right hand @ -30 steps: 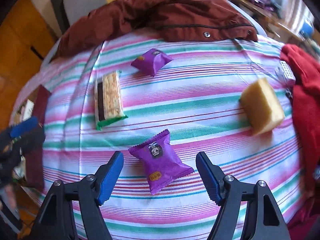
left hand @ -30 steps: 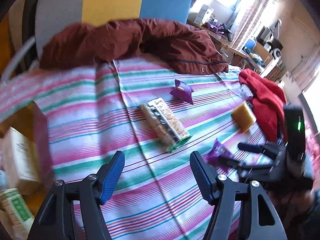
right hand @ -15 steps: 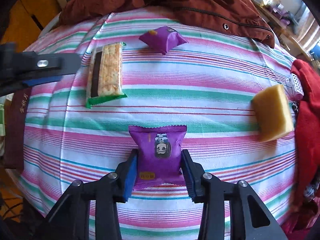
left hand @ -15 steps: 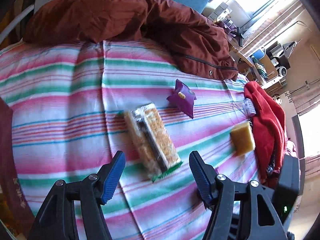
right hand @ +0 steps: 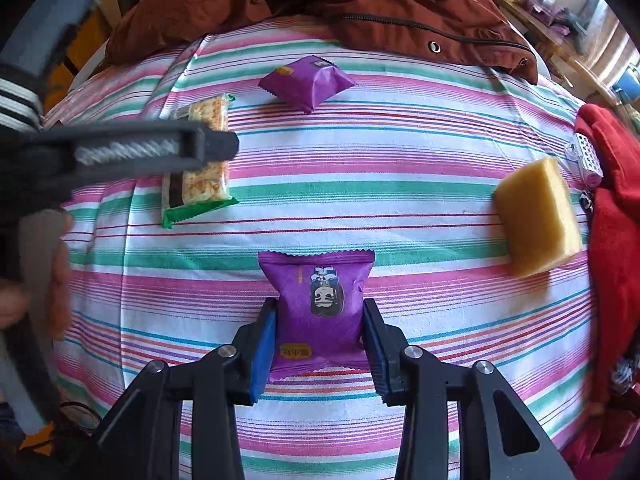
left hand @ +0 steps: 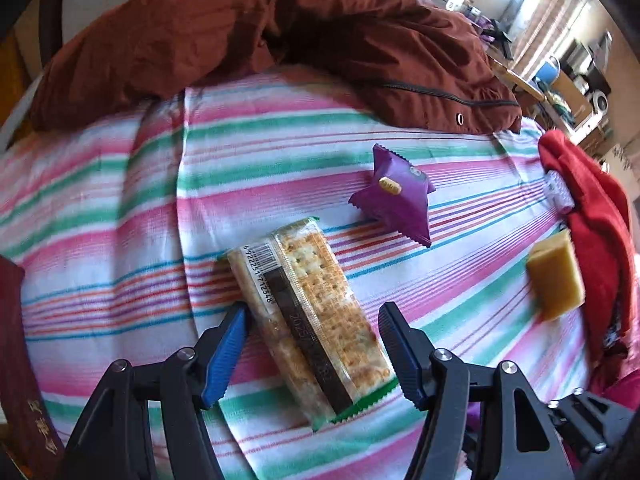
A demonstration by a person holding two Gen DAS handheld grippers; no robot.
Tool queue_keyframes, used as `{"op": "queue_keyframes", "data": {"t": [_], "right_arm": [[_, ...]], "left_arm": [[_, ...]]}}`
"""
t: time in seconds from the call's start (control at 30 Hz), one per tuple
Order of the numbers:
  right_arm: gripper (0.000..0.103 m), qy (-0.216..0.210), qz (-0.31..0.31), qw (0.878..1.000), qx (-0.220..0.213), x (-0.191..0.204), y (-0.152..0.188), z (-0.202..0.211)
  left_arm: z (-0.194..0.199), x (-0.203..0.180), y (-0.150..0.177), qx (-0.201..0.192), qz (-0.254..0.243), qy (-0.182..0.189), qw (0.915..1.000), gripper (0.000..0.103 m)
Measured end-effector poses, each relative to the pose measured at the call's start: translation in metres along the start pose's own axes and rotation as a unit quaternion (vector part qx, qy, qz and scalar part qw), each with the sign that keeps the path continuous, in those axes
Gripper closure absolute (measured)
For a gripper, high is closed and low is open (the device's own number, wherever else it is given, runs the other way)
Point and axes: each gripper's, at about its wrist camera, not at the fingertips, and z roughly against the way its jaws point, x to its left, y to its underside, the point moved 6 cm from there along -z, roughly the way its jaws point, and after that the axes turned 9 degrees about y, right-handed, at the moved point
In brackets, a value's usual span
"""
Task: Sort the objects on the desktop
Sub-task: 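Grasp the cracker pack with left tool while right tool grasps purple snack packet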
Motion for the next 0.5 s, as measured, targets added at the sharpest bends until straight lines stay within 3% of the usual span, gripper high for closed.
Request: {"op": "queue_keyframes", "data": {"t": [0.5], "right_arm": [[0.062,0.002,0.012,1.0,-0.021,0.026,0.004,0.007]], "left_arm": [[0.029,0.02,0.032,-0.043,-0.019,0.043,0.9979,0.05]]}}
